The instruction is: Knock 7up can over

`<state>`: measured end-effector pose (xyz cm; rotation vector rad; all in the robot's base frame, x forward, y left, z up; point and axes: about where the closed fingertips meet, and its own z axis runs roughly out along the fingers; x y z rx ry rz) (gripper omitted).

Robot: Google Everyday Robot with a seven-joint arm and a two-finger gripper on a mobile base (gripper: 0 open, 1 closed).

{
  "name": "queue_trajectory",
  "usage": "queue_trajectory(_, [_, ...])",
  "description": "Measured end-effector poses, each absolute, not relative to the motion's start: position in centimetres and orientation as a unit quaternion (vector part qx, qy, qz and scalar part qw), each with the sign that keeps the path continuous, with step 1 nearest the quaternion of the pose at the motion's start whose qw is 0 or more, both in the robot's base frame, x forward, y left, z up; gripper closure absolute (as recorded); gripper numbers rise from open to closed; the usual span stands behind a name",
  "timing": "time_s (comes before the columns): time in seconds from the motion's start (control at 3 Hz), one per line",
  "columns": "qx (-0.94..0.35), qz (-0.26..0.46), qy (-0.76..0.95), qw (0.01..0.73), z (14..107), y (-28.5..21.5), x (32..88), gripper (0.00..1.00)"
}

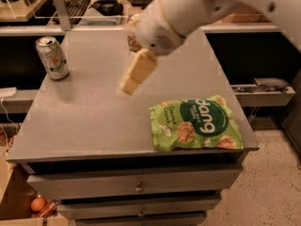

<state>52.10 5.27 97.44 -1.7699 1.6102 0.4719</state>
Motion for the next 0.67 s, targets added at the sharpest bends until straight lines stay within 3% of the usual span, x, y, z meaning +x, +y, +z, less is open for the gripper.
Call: queue_trajectory(0.67, [-0.675, 0.186, 0.618, 0.357, 98.02, 5.98, 52.19, 0.00])
